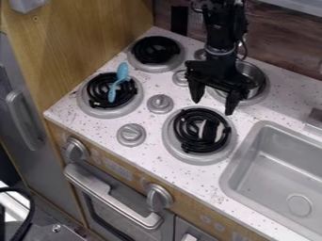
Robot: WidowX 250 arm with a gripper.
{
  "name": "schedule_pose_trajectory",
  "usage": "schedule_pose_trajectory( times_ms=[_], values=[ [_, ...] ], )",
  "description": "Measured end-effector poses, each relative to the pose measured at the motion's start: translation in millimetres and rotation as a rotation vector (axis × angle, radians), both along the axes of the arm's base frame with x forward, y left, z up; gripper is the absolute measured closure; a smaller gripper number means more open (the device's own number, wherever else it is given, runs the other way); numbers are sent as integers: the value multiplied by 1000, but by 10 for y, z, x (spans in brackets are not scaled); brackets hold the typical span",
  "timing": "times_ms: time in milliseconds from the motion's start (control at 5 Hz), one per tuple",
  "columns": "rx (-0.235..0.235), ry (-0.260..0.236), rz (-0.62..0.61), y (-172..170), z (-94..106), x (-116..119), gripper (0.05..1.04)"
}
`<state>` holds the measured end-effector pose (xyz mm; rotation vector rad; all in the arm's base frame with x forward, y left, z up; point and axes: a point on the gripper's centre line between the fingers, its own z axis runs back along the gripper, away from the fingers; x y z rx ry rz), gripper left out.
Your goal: Move the blue spoon to the middle
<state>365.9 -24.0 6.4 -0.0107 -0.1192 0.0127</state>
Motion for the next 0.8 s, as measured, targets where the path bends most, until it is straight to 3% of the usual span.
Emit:
schedule_pose_trajectory(
  times_ms=[200,400,800],
  values=[
    [3,52,3,16,-170,-77,85],
    [7,67,46,301,-262,2,85],
    [85,76,250,1276,-337,179,85]
  ],
)
